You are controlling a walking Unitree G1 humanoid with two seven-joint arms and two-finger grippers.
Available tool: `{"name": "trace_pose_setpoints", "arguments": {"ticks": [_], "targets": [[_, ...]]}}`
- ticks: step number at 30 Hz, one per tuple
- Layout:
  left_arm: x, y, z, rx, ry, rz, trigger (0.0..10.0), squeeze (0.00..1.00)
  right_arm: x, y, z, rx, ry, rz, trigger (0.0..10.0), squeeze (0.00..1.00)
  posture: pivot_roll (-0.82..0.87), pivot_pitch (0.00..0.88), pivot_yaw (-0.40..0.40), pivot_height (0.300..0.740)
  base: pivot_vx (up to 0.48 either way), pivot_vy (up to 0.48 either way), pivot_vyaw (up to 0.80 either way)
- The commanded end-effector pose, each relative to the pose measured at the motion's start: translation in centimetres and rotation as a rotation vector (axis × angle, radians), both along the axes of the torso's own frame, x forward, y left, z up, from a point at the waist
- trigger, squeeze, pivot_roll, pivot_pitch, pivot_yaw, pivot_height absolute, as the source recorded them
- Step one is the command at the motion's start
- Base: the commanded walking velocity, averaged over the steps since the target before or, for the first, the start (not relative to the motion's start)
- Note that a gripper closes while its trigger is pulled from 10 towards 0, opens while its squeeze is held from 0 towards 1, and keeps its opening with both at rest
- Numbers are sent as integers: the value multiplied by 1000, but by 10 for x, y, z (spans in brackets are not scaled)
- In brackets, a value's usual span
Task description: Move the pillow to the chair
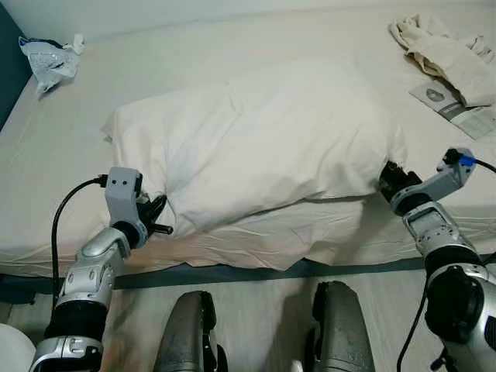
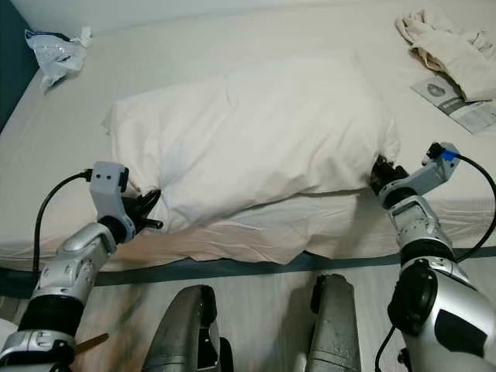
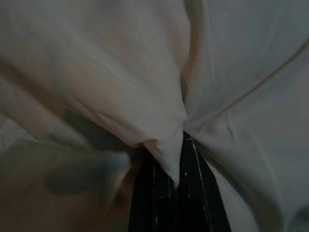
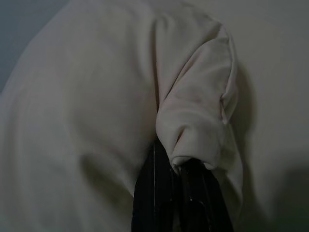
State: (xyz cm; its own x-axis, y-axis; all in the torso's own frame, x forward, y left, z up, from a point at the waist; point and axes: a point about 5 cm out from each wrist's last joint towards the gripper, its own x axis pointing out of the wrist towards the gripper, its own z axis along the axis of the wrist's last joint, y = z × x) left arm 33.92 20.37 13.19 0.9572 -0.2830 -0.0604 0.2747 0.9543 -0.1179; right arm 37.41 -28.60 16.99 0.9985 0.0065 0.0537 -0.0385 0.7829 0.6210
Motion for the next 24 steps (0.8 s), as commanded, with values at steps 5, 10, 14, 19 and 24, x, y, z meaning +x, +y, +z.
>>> {"name": "trace_pose_setpoints", "arguments": {"ticks": [5,10,14,19,24], "targets": [[-5,-8,-15,-82,49,30,0,0,4,20,-5,-96,-2,78,0,0,67,270,69,566,0,0,0],[-3,-10,0,-213,-35,113,0,0,13,32,14,-280,-54,61,0,0,23,198,52,566,0,0,0],[-2,-12,7,-282,-52,133,1137,0,17,41,27,-293,-128,61,0,0,6,174,44,566,0,0,0],[-2,-22,9,-180,-61,155,10000,0,16,68,26,-530,-180,75,10000,0,-9,131,22,566,0,0,0],[-2,-24,8,-75,-81,190,10000,0,12,75,14,-603,-159,63,10000,0,-10,114,16,566,0,0,0]]}}
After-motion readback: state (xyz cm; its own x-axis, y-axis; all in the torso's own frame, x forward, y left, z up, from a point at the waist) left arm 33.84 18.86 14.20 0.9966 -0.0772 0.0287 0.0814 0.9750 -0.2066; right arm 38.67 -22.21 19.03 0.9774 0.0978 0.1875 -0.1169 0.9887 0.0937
